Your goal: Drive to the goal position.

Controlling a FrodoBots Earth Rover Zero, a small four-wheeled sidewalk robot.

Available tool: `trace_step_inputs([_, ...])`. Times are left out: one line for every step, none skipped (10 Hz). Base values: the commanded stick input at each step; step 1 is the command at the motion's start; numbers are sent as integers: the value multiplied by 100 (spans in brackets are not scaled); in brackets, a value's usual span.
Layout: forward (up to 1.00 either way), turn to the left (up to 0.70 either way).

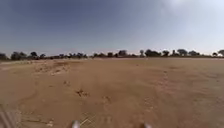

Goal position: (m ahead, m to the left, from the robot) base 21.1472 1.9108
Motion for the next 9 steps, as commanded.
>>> trace_step_inputs([50, 0])
trace_step_inputs([50, 0])
trace_step_inputs([50, 0])
trace_step_inputs([50, 0])
trace_step_inputs([50, 0])
trace_step_inputs([50, 0])
trace_step_inputs([50, 0])
trace_step_inputs([70, 0])
trace_step_inputs([70, 0])
